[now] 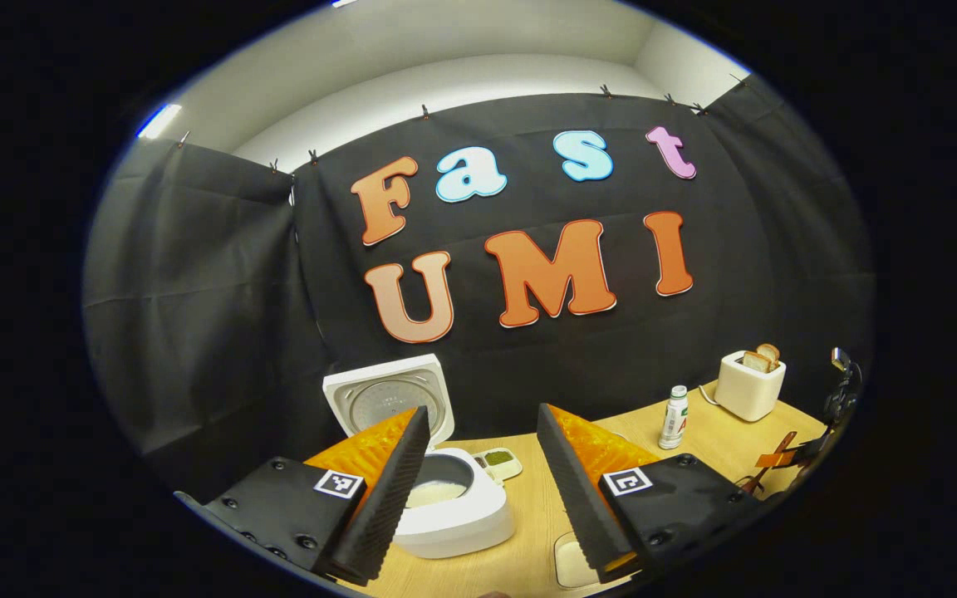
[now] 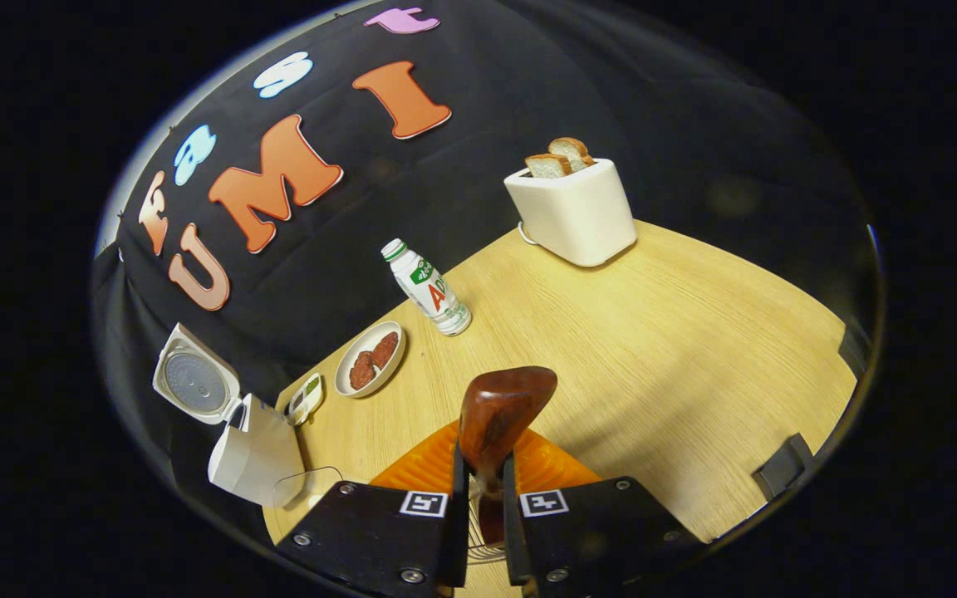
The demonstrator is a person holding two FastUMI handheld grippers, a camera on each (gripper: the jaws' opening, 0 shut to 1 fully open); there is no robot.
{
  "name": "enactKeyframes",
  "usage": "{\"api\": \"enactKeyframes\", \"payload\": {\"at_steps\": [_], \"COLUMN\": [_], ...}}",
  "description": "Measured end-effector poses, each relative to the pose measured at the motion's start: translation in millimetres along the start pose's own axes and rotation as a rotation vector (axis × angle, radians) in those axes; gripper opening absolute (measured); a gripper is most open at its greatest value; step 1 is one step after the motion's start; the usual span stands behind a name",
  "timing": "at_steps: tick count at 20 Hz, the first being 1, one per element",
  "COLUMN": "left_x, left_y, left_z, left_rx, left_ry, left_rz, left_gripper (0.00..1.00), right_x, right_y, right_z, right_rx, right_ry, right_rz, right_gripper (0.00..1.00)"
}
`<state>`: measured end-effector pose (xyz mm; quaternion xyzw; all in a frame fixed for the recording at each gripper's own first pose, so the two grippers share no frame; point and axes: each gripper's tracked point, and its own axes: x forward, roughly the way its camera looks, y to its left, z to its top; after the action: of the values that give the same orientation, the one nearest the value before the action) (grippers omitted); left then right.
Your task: Close the left gripper, press the button to open the rice cooker; take a wooden spoon from the chopstick holder with the right hand, scoop a spoonful of rice and pour it into the rice cooker, then put the wooden spoon back into the chopstick holder.
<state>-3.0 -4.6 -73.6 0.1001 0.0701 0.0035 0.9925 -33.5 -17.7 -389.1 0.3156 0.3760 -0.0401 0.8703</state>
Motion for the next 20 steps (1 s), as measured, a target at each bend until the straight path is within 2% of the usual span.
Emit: {"api": "enactKeyframes", "payload": {"at_steps": [2,3,5,6,10,15,20], "left_x": [-1.0,-0.7,-1.0,-1.1,-1.9,-0.2,0.5], "left_y": [3.4,6.3,11.6,14.6,24.9,37.4,47.2], "left_z": [-3.4,-4.8,-10.4,-14.1,-22.8,-34.1,-51.8], "left_rx": [-0.006,-0.008,-0.014,-0.017,-0.039,-0.061,-0.090], "left_ry": [0.002,0.004,0.007,0.009,0.013,0.020,0.054], "left_rz": [-0.001,0.001,0.007,0.012,0.023,0.027,0.018], "left_gripper": [0.86,0.89,0.90,0.87,0.89,0.93,0.93], "right_x": [-9.6,-16.5,-27.8,-33.1,-54.8,-77.6,-76.9], "right_y": [6.7,11.8,19.9,24.0,46.0,94.1,143.1], "right_z": [12.7,17.8,29.0,35.3,60.4,75.8,55.8], "right_rx": [-0.007,-0.018,-0.046,-0.063,-0.115,-0.173,-0.219], "right_ry": [-0.042,-0.058,-0.086,-0.105,-0.186,-0.249,-0.228], "right_rz": [-0.013,-0.008,-0.005,-0.007,0.004,0.078,0.147], "right_gripper": [0.18,0.18,0.18,0.18,0.18,0.18,0.18]}}
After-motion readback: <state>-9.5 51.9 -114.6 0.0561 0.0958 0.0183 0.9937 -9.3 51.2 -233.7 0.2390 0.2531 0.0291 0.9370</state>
